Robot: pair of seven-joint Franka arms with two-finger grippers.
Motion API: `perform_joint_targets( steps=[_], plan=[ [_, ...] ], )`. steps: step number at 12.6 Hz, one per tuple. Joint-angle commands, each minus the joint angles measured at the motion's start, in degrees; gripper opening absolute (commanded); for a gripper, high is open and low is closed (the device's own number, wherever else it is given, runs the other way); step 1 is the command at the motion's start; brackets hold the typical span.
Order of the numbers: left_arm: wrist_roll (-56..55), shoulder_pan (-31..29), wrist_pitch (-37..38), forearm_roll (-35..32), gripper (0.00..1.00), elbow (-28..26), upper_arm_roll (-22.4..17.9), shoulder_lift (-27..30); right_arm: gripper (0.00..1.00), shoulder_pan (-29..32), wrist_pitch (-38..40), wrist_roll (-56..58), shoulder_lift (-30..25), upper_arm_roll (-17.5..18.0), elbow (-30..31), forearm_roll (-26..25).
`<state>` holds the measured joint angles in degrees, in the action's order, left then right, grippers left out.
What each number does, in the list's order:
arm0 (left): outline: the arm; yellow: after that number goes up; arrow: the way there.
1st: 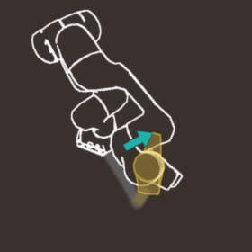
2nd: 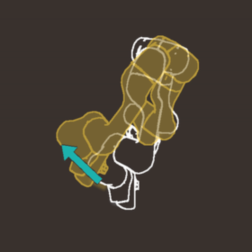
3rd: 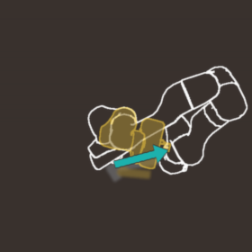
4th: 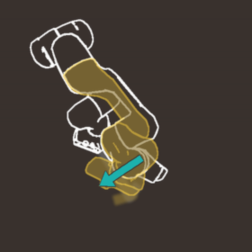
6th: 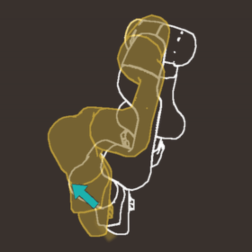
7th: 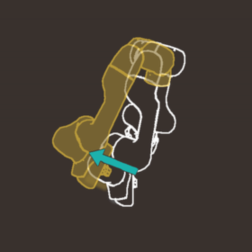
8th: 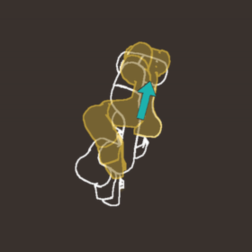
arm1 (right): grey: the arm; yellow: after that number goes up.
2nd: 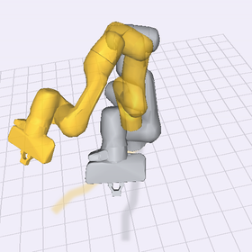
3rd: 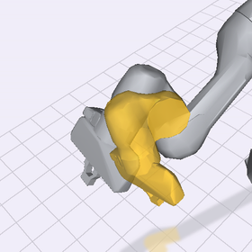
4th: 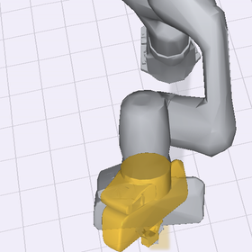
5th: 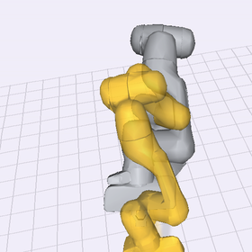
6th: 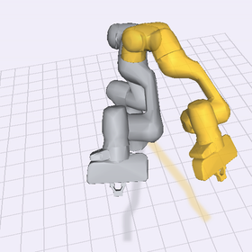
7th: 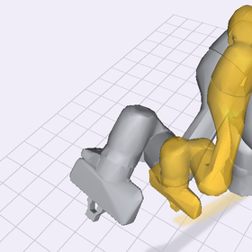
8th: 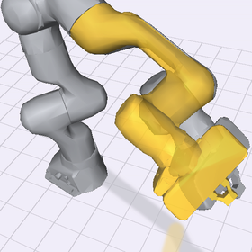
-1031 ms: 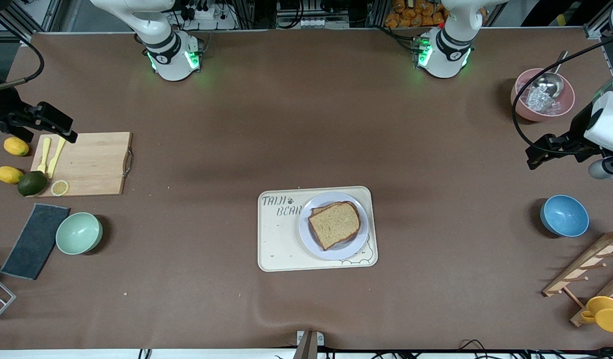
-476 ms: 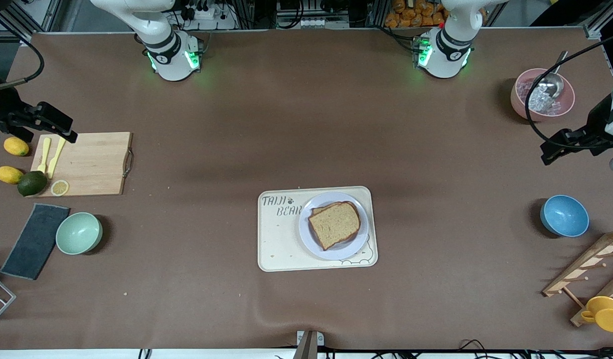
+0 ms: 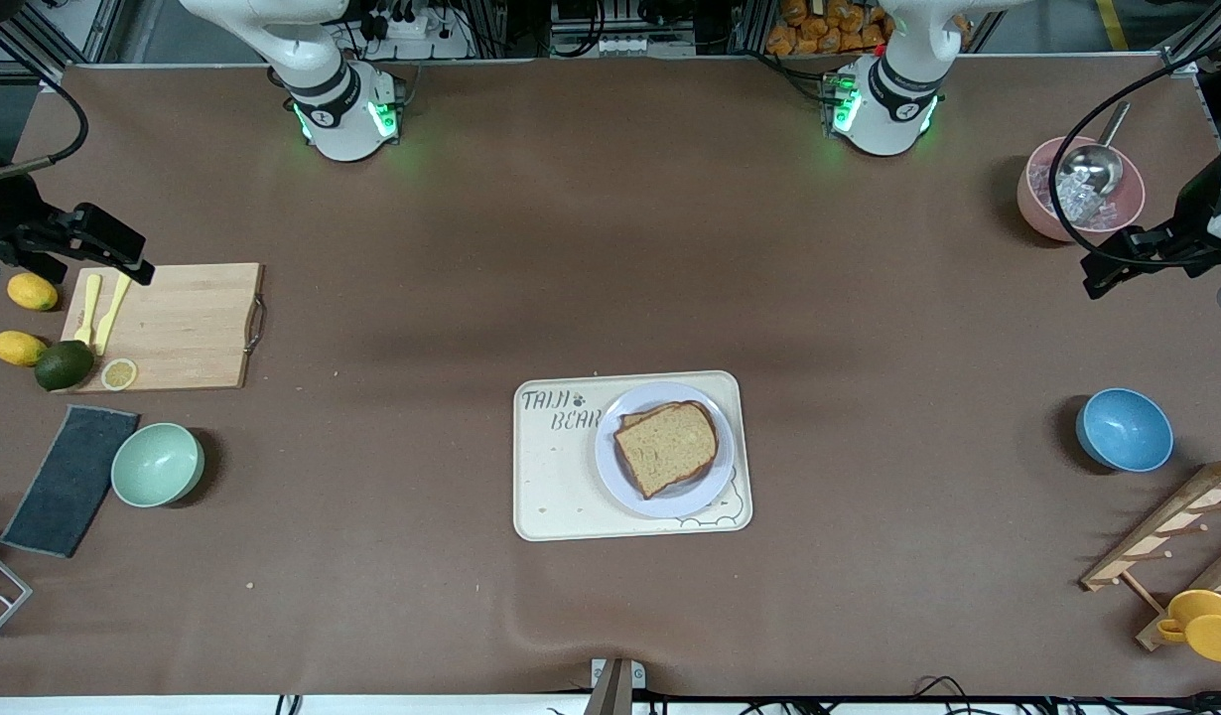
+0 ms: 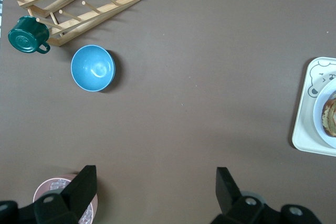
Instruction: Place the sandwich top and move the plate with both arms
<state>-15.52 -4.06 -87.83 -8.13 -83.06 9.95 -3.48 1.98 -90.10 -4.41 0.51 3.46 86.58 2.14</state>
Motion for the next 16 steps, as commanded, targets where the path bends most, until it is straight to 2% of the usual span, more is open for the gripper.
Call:
perform_joint_targets(
  steps=[1, 5, 12, 16],
  plan=[
    [-0.7, 1.1, 0.1, 0.7, 1.0, -2.7, -1.7, 2.9, 1.0, 0.1, 0.1, -0.7, -0.2, 0.4, 0.2, -1.2],
    [0.1, 1.7, 0.4, 1.0, 1.0, -2.6, -3.6, 2.9, 1.0, 0.2, -0.2, -0.7, -0.2, 0.4, 1.0, -1.2],
    [0.8, 1.2, -0.1, 1.1, 1.0, -1.9, -3.4, -0.5, 1.0, 0.1, -0.2, -0.7, -0.2, 0.5, 1.0, -1.2],
    [0.8, 1.3, -0.3, 1.0, 1.0, -1.0, -3.1, -0.6, 1.0, 0.1, 0.1, -0.7, -0.3, 0.5, 1.0, -1.2]
  ],
)
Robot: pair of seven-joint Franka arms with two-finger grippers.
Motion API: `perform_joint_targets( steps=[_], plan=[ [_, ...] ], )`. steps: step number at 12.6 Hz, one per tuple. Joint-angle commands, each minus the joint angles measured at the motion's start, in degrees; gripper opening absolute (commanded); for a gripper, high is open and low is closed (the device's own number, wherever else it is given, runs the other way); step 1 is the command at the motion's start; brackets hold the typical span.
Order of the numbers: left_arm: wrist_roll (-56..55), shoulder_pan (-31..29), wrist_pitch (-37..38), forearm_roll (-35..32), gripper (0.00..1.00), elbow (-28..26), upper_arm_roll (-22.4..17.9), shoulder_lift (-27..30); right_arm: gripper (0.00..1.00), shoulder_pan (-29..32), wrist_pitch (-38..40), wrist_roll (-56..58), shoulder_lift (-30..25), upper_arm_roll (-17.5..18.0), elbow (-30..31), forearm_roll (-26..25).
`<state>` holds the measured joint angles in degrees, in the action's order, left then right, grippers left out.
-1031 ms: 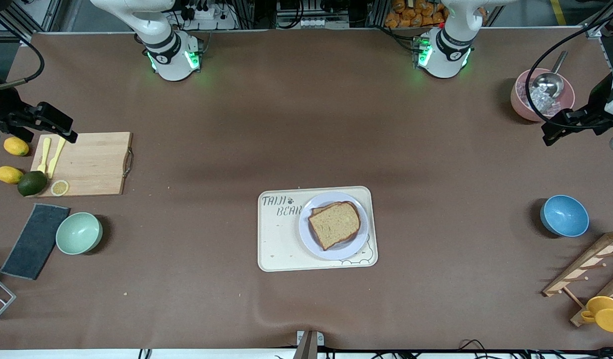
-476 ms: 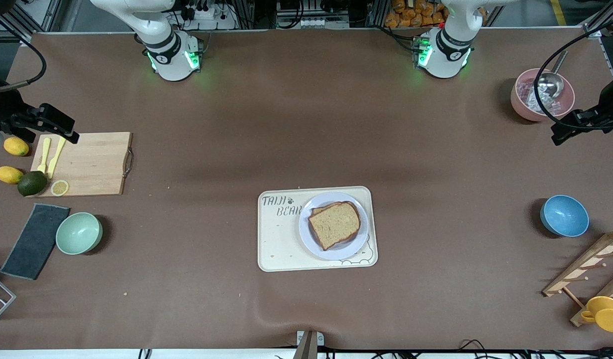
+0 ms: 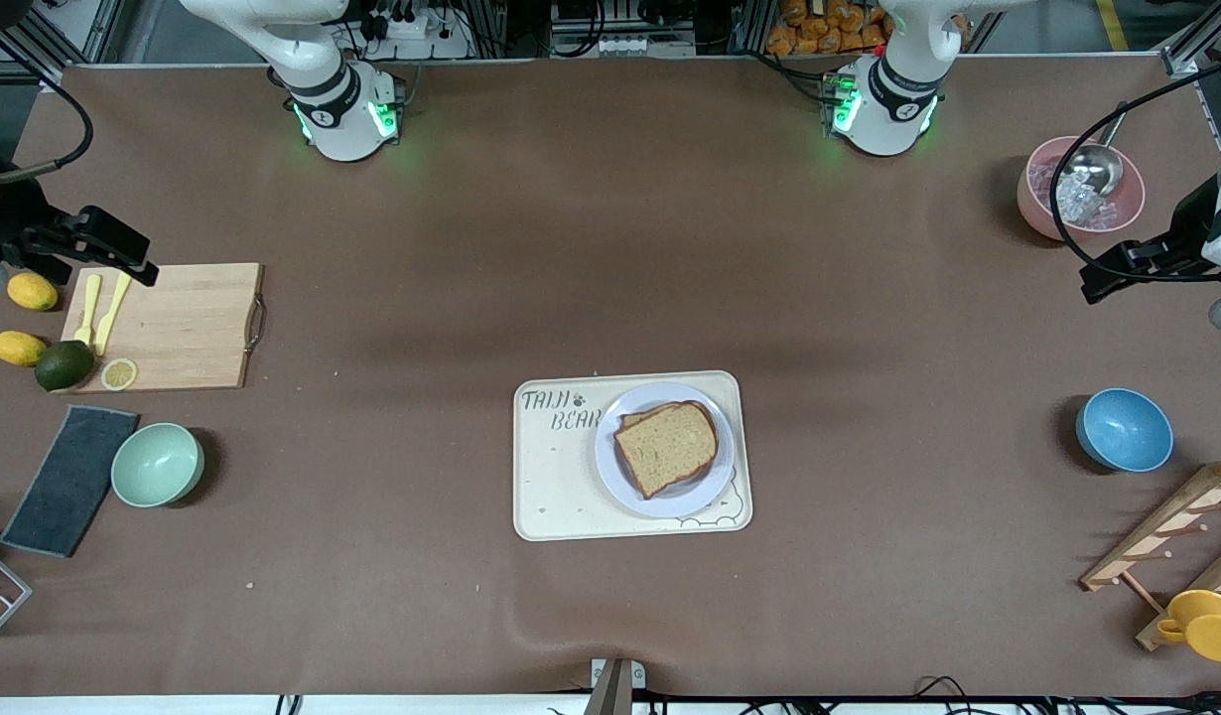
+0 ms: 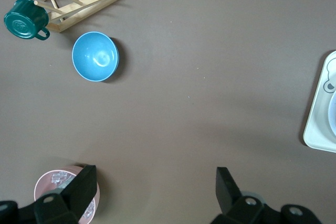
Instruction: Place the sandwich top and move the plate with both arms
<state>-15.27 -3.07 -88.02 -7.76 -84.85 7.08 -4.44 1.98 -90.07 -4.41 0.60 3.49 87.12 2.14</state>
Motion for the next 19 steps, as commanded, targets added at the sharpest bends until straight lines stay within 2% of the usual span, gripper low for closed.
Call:
perform_joint_targets(
  steps=[1, 5, 8, 15, 19],
  plan=[
    [0.8, 0.3, -0.1, 0.6, 1.0, 0.4, -0.1, 0.4, 1.0, 0.1, 0.1, -0.7, -0.4, 0.4, 0.6, -1.2],
    [0.8, 0.3, -0.7, 6.1, 1.0, -0.3, -0.1, 0.3, 1.0, 0.0, -0.1, -0.7, -0.4, 0.5, 0.5, -1.2],
    [0.9, 0.1, -7.7, 7.7, 1.0, -6.9, 0.8, 5.9, 1.0, 0.0, 0.0, -0.7, -0.4, 0.5, 0.5, -1.2],
    [0.3, 0.1, -6.9, 7.2, 1.0, -5.6, 1.8, 5.7, 1.0, 0.1, -0.1, -0.7, -0.4, 0.5, 0.5, -1.2],
    [0.6, -0.1, -2.6, 6.9, 1.0, -2.5, 1.5, 4.3, 1.0, 0.0, 0.0, -0.7, -0.4, 0.5, 0.5, -1.2]
  ],
)
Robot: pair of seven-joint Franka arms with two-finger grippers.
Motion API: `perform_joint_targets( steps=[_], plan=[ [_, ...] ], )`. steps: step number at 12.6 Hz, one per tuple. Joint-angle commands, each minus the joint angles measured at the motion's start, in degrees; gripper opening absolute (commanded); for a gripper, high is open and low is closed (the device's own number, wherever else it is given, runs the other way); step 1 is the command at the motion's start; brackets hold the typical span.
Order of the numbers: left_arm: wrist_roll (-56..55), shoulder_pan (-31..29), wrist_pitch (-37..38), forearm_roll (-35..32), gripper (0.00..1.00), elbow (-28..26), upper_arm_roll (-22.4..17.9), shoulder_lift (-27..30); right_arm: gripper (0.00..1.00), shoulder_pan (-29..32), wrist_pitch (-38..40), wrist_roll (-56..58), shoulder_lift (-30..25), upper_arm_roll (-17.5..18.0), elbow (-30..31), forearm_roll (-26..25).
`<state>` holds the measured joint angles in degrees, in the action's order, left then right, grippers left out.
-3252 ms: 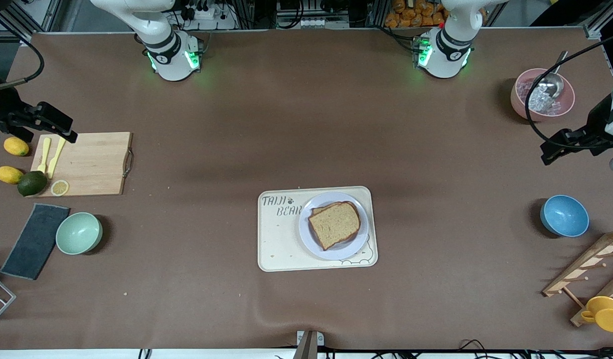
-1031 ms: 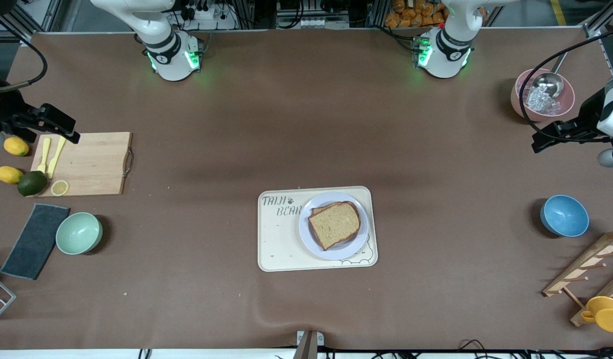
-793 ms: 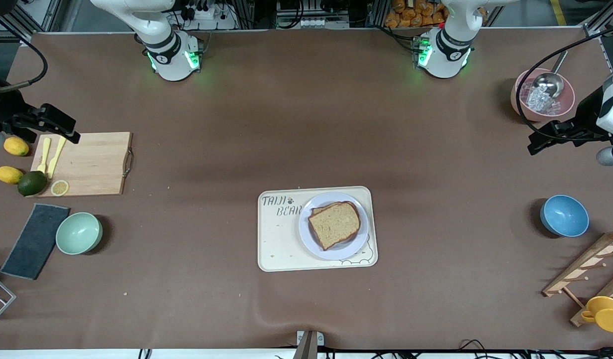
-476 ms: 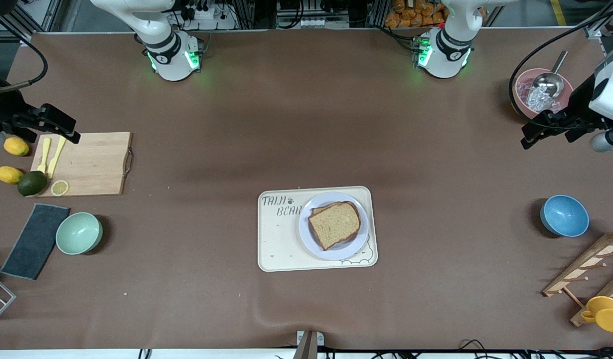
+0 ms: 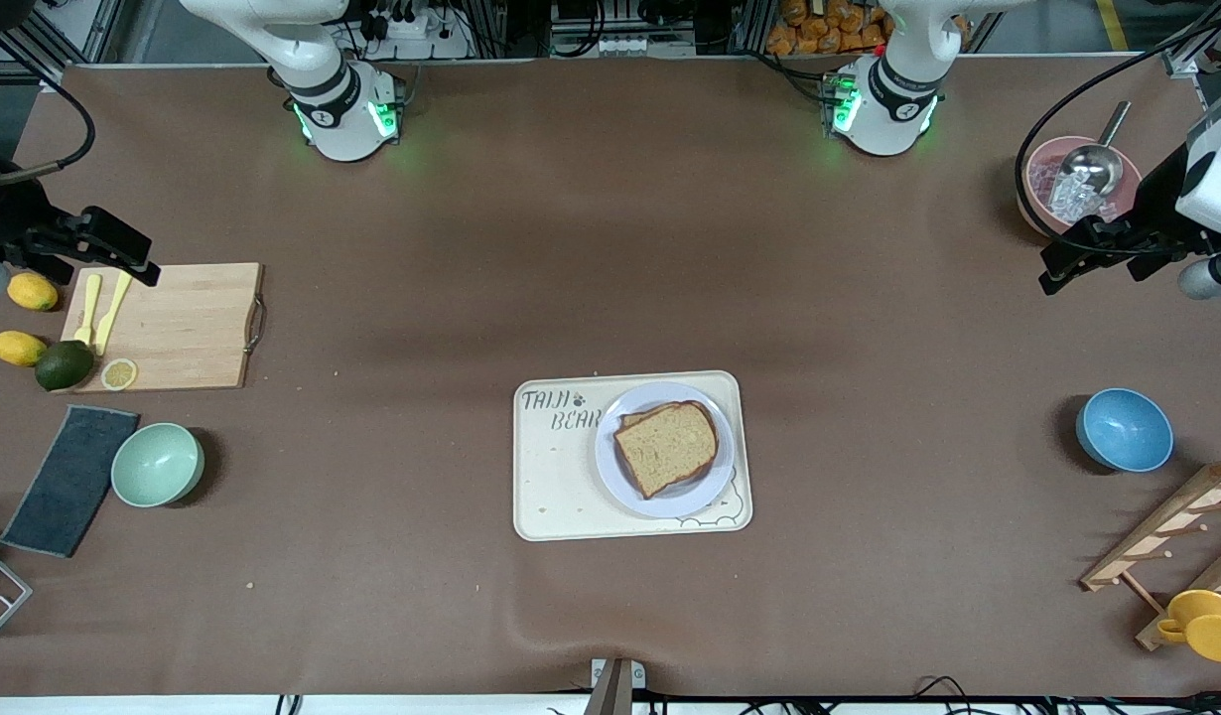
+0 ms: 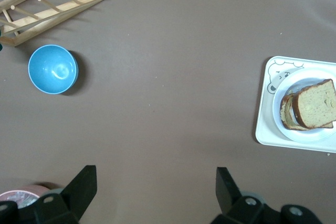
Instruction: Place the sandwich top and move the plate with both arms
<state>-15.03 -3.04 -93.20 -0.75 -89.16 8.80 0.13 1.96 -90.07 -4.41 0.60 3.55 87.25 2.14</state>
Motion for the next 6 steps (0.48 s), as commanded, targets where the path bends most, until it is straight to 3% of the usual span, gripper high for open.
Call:
perform_joint_targets(
  steps=[1, 6],
  plan=[
    [0.4, 0.0, 4.5, -0.2, 1.0, 2.6, -0.1, -0.5, 1.0, 0.2, -0.1, -0.7, -0.4, 0.4, 0.4, -1.2],
    [0.4, 0.1, 7.2, -0.2, 1.0, 3.2, -0.2, -0.6, 1.0, 0.1, 0.0, -0.7, -0.4, 0.4, 0.4, -1.2]
  ],
)
